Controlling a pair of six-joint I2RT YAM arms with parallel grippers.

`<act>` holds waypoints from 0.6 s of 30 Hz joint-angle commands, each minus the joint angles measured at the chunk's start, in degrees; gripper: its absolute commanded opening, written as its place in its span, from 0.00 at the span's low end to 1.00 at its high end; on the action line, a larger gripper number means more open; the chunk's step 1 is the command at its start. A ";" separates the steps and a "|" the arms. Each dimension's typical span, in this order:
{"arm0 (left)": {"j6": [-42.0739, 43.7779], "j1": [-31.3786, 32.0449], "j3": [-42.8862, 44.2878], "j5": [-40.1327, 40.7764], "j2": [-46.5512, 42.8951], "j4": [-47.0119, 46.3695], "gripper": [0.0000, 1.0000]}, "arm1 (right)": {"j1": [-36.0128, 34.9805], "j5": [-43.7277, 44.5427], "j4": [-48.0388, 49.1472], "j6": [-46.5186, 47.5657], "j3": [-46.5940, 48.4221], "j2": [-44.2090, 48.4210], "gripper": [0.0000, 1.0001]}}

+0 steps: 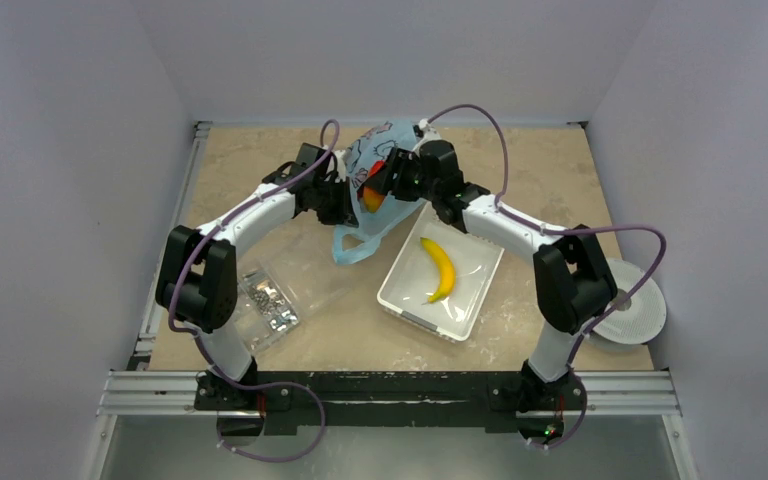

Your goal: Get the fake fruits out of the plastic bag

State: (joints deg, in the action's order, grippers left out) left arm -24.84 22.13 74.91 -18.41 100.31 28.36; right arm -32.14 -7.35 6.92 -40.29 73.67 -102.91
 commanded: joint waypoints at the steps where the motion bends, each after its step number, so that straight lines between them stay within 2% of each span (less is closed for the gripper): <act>1: 2.18 -0.51 1.83 -1.71 -0.23 -2.34 0.00 | 0.03 -4.92 -1.49 5.82 -0.61 6.02 0.00; 7: 2.79 -0.86 2.36 -2.70 0.15 -2.24 0.00 | -0.02 -5.47 -9.60 11.36 -6.35 17.07 0.00; 14: 2.87 -0.86 3.21 -2.37 0.45 -1.44 0.00 | 0.03 7.00 -28.66 17.55 -12.96 30.75 0.00; 18: 0.59 -1.01 4.01 -2.02 1.11 -0.44 0.00 | -0.09 7.64 -34.20 16.52 -18.70 34.04 0.00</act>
State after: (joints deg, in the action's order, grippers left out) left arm -23.09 21.61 75.81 -19.75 100.53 27.97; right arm -32.18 -3.49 -16.86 -25.50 59.92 -70.70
